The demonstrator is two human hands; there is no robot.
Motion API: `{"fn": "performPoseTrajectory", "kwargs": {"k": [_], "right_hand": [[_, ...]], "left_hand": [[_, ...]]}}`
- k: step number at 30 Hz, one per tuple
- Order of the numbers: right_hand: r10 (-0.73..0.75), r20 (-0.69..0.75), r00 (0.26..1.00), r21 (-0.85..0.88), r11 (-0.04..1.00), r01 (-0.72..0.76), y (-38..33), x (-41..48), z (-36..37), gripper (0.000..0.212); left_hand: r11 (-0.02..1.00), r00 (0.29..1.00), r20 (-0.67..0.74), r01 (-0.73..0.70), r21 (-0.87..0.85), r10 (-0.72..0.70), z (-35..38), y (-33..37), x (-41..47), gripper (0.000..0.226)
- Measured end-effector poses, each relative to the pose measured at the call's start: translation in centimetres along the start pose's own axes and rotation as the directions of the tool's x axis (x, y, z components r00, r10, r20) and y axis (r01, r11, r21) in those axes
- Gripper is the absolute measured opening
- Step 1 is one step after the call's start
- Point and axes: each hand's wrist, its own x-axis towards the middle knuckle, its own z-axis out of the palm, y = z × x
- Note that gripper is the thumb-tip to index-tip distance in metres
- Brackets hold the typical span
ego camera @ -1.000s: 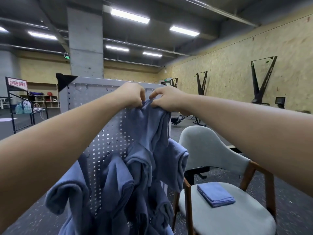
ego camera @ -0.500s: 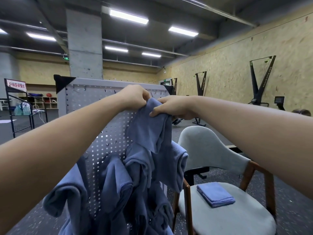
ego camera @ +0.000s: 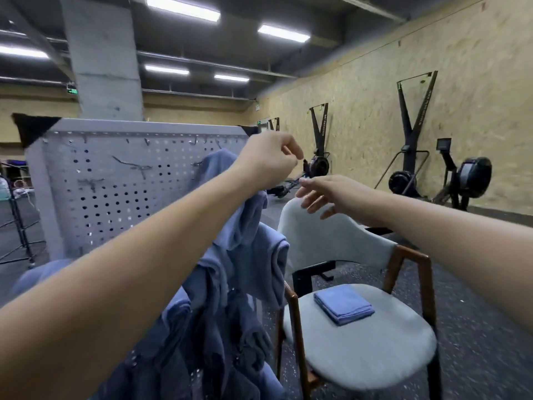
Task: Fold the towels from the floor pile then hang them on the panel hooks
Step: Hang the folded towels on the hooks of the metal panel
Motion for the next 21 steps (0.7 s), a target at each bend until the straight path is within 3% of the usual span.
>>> {"fn": "performPoseTrajectory", "kwargs": {"k": [9, 17, 21], "right_hand": [[0.247, -0.170, 0.954, -0.074, 0.962, -0.263, 17.4, -4.4, -3.3, 0.028], [0.384, -0.183, 0.905, -0.025, 0.919, -0.394, 31.3, -6.0, -2.7, 0.019], [0.448, -0.185, 0.874, 0.056, 0.893, -0.446, 37.0, -6.3, -1.3, 0.018]], "left_hand": [[0.999, 0.962, 0.270, 0.040, -0.031, -0.030, 20.4, 0.3, -0.7, 0.028], [0.954, 0.834, 0.471, 0.290, 0.069, -0.288, 38.2, -7.0, -3.2, 0.022], [0.906, 0.756, 0.502, 0.382, 0.183, -0.420, 45.2, -11.7, -5.2, 0.027]]}}
